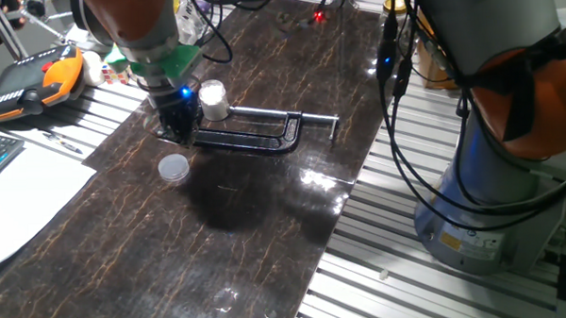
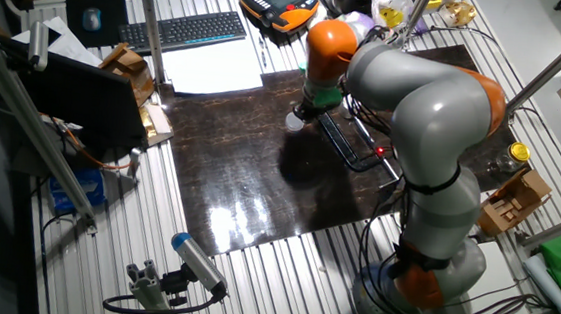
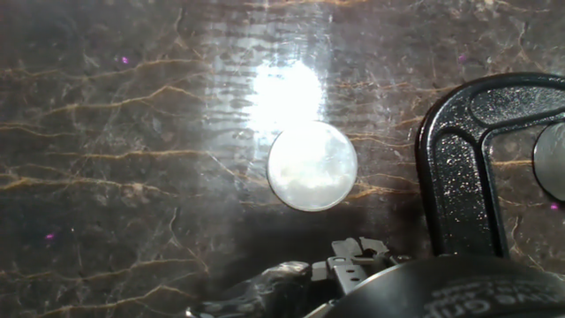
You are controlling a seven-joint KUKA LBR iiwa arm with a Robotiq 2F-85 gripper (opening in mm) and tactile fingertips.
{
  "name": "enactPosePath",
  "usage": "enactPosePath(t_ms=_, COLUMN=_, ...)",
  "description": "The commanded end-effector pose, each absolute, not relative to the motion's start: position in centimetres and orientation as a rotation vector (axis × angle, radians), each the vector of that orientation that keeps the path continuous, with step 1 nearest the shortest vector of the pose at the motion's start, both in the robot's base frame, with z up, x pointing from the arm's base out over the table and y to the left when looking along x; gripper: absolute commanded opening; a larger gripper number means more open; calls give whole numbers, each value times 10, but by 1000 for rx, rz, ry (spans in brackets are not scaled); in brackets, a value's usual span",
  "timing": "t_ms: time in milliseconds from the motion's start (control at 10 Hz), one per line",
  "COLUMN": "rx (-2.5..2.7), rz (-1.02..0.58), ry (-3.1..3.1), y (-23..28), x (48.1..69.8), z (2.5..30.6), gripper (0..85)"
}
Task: Screw the lid onto the jar
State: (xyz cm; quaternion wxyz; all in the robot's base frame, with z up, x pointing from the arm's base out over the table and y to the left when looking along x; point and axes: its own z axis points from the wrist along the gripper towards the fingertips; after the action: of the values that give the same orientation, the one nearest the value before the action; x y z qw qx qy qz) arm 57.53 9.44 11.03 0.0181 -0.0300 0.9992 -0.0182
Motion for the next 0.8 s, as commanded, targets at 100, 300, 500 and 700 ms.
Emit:
enactPosePath(t_ms=100, rx=-128, rz=-67, ry=3089, y=94, x=575, z=110, gripper=7)
enactPosePath(t_ms=300, rx=-100, rz=-76, ry=3102, y=94, x=575, z=110, gripper=7)
enactPosePath(t_ms=500, rx=-71, rz=-77, ry=3117, y=93, x=575, z=110, gripper=7)
enactPosePath(t_ms=700, rx=-40, rz=-51, ry=3107, y=92, x=578, z=106, gripper=7)
